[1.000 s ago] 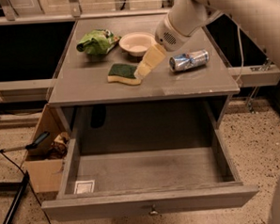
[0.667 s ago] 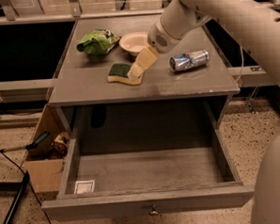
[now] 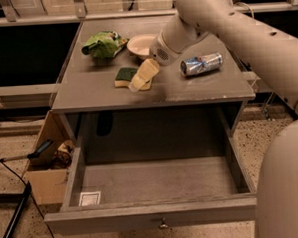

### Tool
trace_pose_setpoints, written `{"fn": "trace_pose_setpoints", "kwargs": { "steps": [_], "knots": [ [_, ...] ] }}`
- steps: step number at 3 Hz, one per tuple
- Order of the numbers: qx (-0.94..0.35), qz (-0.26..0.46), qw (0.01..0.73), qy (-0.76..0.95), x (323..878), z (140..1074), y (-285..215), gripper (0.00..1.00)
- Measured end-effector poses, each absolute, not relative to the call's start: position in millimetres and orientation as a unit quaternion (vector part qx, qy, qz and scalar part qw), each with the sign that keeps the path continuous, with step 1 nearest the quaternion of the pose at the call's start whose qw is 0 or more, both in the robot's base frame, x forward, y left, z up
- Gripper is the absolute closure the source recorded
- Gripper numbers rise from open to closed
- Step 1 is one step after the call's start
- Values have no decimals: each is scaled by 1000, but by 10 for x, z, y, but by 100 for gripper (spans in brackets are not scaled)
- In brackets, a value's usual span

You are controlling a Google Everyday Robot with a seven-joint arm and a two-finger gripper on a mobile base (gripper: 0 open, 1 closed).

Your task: Place sponge into top drawer

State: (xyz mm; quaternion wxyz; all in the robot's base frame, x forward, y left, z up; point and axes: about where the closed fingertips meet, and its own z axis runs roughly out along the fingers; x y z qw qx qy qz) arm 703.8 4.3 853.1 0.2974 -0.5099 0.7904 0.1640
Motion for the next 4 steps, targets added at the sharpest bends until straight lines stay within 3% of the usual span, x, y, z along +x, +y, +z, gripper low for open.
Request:
{"fn": "trace_pose_setpoints", "kwargs": {
  "steps": [2,4],
  "knots": [
    [-505,164,297,794,7036,8321,43,0],
    [-505,164,297,794,7036,8318,44,48]
  ]
}}
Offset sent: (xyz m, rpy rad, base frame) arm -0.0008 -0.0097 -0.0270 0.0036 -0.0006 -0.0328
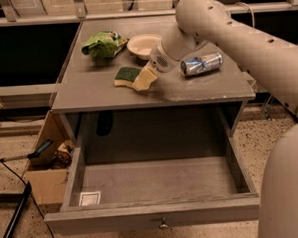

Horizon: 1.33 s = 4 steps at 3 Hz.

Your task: Place sponge into top drawer

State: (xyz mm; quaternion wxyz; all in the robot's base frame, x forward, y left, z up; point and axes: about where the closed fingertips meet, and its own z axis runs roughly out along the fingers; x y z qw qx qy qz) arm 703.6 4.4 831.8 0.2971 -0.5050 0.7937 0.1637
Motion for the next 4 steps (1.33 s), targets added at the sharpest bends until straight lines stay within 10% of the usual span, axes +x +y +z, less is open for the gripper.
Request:
{"fn": "trace_pose_setpoints", "kwargs": {
  "steps": [2,4],
  "knots": [
    [-505,164,297,794,7036,8317,45,94],
    [-511,163,289,793,7051,8291,105,100]
  ]
}}
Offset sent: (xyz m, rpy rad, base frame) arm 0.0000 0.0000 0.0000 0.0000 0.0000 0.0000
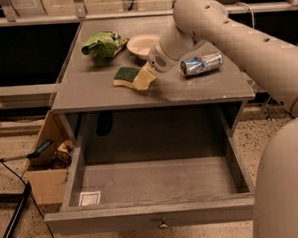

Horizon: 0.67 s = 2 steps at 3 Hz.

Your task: Place sponge into top drawer

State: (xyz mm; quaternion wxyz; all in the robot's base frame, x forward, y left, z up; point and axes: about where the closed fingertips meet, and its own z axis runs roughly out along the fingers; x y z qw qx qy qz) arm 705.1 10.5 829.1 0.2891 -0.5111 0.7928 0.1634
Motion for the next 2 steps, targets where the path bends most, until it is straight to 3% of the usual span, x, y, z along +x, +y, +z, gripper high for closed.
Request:
{"fn": "trace_pose_setpoints", "kwargs": {
  "steps": [2],
  "knots": [
    [-531,137,294,783,6863,8781,-31,100]
  ]
}}
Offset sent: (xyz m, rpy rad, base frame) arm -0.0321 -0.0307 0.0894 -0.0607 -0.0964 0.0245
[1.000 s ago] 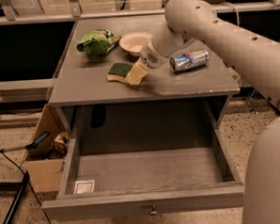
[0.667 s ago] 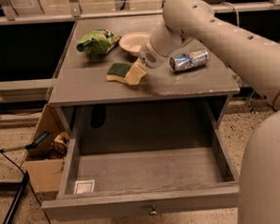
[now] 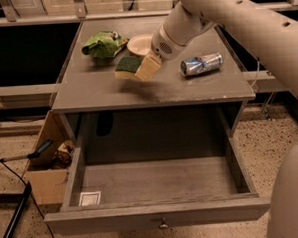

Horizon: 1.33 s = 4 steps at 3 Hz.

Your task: Place sponge into top drawer

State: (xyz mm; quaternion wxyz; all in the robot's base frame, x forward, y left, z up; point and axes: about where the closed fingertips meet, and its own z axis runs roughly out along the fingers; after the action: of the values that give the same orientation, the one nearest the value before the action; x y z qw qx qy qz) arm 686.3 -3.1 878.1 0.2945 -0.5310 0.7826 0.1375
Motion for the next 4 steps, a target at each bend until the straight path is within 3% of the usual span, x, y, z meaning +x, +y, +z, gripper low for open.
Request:
{"fn": "trace_pose_setpoints", "kwargs": {
  "steps": [1,4],
  "knots": [
    [-547,122,313,767,6354,9228,-361,100],
    [-518,137,349,769,5135,9162,-1142,100]
  ]
}}
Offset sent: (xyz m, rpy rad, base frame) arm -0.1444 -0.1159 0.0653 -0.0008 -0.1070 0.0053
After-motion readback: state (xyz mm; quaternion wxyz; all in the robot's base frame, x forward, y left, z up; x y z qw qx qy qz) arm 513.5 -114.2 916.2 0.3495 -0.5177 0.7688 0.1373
